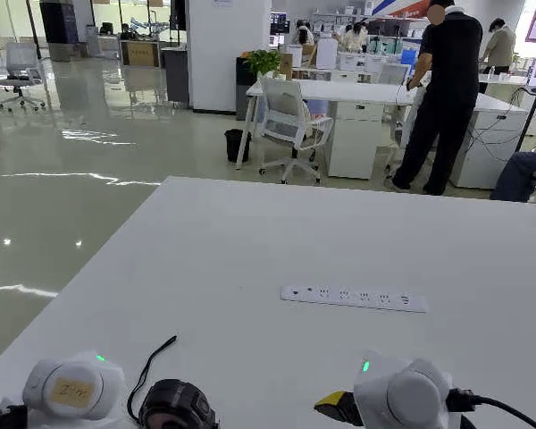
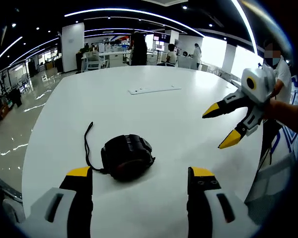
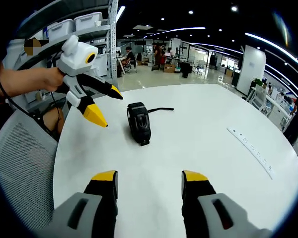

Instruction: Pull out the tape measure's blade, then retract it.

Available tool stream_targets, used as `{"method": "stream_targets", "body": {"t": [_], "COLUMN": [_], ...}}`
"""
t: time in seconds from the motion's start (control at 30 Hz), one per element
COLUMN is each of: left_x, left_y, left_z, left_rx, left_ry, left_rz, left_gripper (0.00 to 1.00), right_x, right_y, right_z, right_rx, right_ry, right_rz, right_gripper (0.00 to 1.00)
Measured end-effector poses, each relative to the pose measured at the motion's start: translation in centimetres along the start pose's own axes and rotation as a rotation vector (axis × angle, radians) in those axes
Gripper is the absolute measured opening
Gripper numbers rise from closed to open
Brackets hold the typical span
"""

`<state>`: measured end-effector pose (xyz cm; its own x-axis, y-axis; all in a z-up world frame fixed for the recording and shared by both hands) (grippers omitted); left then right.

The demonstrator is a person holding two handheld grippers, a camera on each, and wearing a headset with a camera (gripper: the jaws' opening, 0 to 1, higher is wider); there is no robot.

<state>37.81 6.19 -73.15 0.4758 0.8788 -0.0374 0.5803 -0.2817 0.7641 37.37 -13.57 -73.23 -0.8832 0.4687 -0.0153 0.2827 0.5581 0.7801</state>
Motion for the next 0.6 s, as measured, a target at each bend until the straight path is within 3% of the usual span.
{"method": "stream_targets", "body": {"t": [0.6], "left_x": [-1.6], "left_y": [-0.3], "left_z": [-2.1], "left_rx": [-0.018], "left_ry": [-0.09], "left_rz": [0.082], "left_gripper": [0.84], "right_x": [0.9], "right_y": [-2.8], "right_z": [-5.5], "right_rx": [-0.03], "right_ry": [-0.105], "right_rz": [0.097], "right_gripper": [0.63]}}
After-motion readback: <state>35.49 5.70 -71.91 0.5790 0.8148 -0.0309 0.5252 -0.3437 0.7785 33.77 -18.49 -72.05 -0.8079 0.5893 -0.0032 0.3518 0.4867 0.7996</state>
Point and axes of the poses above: the centre of the closed fingertips' face, and the gripper's own axes: z roughly forward along the fingers, x roughly to its left, y roughly out of its top, the point moved 3 cm from there along -z, roughly backward along the fingers, and after that the axes turned 2 degrees about y, right-handed, at the moved point
